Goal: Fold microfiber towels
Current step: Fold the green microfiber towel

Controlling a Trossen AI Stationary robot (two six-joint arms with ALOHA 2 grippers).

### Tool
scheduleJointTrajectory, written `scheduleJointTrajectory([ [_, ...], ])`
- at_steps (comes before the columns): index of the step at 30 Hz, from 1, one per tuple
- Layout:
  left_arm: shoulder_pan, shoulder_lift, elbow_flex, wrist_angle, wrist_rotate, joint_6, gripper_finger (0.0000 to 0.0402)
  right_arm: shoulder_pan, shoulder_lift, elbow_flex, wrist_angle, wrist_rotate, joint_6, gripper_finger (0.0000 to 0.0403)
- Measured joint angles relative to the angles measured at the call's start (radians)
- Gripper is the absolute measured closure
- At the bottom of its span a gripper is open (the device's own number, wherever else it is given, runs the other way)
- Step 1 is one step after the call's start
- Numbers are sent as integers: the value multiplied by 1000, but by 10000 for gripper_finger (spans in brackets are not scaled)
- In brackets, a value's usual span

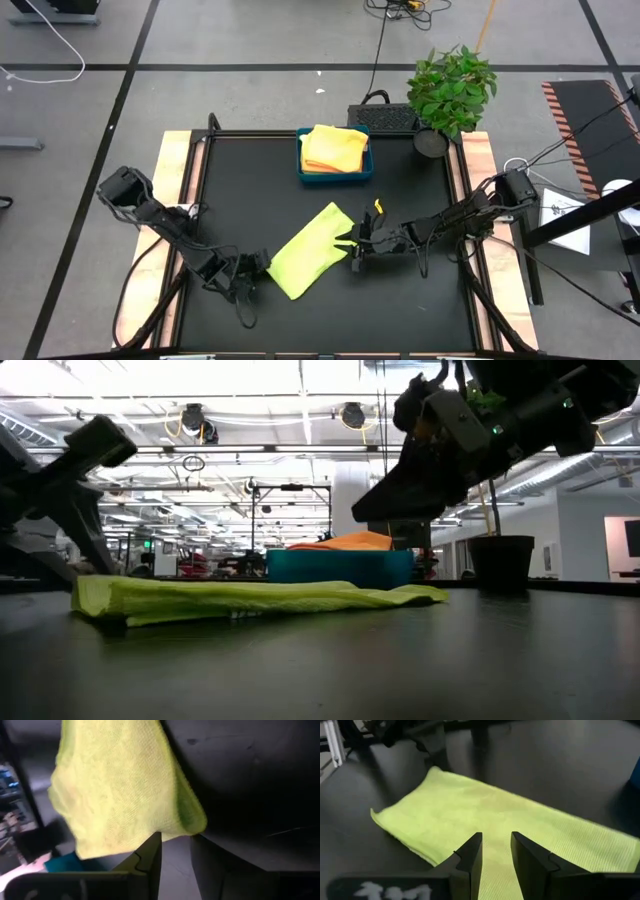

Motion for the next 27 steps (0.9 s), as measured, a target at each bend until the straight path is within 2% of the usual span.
scheduleJointTrajectory([
  [7,-60,0,0,12,-75,-31,300,0,46,0,36,-3,28,310],
  [14,-104,4,0,61,-69,-61,300,0,48,0,65,-3,20,310],
  [27,-115,123,8,121,-32,-55,300,13,47,0,105,-4,18,310],
])
